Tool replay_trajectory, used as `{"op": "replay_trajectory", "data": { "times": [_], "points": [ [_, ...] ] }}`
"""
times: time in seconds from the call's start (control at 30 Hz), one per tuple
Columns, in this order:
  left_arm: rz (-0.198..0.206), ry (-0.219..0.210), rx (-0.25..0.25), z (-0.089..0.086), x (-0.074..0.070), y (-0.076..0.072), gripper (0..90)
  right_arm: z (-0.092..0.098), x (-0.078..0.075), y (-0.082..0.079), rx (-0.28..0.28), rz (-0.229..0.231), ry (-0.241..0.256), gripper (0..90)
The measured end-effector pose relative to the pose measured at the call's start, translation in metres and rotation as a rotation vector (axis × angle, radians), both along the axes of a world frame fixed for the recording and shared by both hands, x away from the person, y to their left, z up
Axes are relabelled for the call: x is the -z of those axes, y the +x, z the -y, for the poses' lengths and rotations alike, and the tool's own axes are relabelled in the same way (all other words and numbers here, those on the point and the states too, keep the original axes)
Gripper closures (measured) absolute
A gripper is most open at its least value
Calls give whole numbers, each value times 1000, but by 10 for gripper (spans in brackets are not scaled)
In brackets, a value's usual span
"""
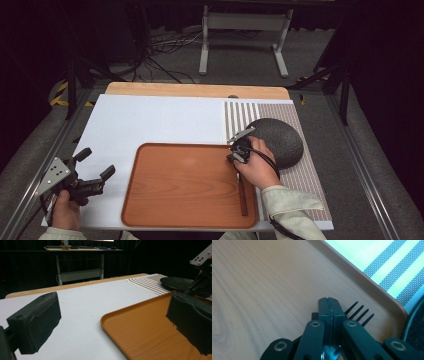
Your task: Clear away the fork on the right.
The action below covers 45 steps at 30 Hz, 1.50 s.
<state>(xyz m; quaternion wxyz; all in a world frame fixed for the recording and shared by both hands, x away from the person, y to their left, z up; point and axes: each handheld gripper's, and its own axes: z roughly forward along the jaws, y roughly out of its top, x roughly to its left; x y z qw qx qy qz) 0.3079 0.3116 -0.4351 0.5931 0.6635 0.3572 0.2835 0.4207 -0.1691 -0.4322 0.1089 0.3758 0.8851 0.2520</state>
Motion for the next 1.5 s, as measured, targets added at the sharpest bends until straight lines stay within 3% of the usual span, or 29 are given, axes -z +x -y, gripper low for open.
{"op": "replay_trajectory", "data": {
  "times": [0.63,0.83,0.97,1.0,1.13,1.27,1.5],
  "points": [
    [-1,3,2,0,0,0,2,8,-1,0,20,-1,7,900],
    [-4,4,2,1,0,1,2,6,-11,-3,-4,23,69,757],
    [-2,3,2,1,0,0,2,4,-22,-8,-18,72,158,344],
    [-2,2,2,1,0,0,2,3,-25,-10,-30,88,167,286],
    [-2,2,2,1,0,0,2,4,-35,-15,-65,113,173,225],
    [-5,5,3,1,1,0,2,8,-46,-20,-100,179,193,169],
    [-4,3,1,1,0,0,3,28,-62,-30,-104,257,251,139]
  ]
}}
